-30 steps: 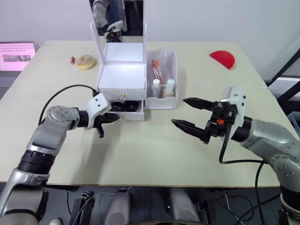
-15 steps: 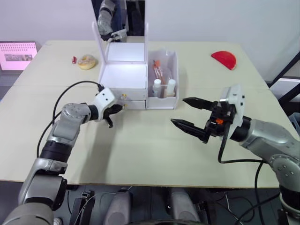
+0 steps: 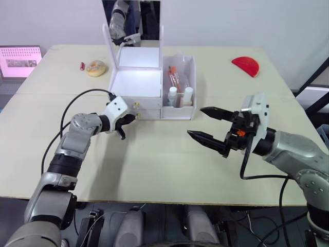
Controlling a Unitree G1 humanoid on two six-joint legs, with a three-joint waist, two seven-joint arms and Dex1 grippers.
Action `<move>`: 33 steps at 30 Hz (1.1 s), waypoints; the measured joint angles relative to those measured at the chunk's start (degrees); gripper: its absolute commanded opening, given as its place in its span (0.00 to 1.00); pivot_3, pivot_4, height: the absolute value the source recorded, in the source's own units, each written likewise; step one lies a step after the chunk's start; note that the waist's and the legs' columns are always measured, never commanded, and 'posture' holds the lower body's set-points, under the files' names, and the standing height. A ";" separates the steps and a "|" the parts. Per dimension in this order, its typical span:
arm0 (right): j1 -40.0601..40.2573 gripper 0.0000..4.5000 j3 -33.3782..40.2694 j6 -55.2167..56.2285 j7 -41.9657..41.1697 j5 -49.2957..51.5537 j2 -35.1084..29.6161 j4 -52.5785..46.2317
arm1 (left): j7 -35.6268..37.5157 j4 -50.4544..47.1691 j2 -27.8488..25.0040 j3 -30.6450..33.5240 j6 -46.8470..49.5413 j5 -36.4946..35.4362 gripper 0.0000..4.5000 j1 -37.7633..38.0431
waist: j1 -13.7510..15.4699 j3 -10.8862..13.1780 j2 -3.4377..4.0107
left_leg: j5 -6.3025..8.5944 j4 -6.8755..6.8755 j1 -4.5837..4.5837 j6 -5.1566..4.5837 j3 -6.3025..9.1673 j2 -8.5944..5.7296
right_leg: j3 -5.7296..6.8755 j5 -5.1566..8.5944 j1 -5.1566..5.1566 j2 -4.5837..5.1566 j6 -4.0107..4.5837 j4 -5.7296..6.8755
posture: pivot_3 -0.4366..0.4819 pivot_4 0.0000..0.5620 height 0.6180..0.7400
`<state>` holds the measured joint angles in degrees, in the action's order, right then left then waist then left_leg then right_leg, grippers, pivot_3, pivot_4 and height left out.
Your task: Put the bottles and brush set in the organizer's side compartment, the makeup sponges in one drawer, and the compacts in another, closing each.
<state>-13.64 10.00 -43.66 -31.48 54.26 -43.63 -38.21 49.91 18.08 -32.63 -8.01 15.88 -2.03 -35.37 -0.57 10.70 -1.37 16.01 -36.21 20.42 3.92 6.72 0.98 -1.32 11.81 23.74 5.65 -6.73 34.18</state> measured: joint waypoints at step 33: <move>25.04 1.00 27.14 19.19 -26.61 -13.59 -4.91 31.22 | 9.67 -24.14 -15.57 57.48 16.06 -29.46 0.99 48.76 | -0.59 0.04 0.03 | 0.07 -0.04 0.02 0.05 -0.05 0.02 | -0.01 0.23 0.18 0.02 -0.21 -0.17 | 0.48 0.27 1.00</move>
<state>11.40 37.14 -24.47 -58.09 40.66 -48.54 -6.99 59.58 -6.06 -48.20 49.47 31.94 -31.49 13.39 -1.17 10.74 -1.35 16.08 -36.25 20.44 3.97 6.66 0.99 -1.33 12.04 23.92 5.67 -6.94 34.00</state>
